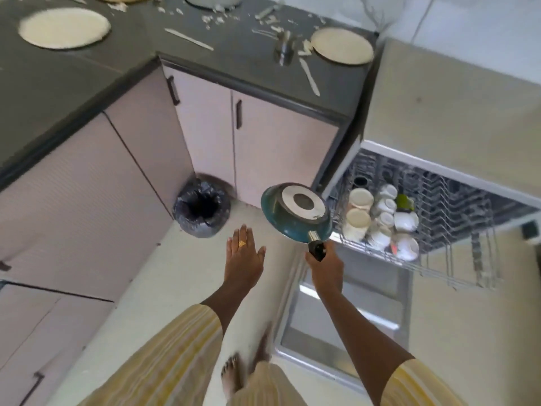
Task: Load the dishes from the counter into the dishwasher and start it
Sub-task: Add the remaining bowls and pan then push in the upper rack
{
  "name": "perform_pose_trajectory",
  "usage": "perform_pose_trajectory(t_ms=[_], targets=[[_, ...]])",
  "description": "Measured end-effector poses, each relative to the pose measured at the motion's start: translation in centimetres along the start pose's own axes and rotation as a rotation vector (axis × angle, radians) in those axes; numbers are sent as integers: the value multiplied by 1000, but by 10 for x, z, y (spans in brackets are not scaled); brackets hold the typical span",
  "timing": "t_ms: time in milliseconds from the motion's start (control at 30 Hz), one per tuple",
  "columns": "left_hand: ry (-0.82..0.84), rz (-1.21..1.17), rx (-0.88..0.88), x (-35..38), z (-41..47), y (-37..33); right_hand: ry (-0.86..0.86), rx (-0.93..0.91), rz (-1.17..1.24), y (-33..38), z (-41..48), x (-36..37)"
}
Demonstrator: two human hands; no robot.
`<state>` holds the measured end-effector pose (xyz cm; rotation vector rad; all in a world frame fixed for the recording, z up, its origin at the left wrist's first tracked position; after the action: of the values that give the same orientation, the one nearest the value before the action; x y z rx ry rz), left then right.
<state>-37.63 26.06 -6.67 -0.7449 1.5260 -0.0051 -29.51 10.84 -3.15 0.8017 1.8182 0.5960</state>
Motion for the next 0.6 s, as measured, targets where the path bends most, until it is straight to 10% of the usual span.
perform_pose_trajectory(t_ms=[600], targets=[[139, -15, 209, 173, 68, -252, -397, 341, 44, -189, 181, -229]])
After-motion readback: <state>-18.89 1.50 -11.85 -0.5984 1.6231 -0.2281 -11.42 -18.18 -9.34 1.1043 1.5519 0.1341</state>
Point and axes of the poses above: each hand's wrist, its own z-axis towards the middle knuckle, its own x-axis out of the palm, y = z × x, the point moved 1 cm from there along z, towards the middle knuckle, and after that the axes turned 9 degrees about x, right-handed, at the moved point
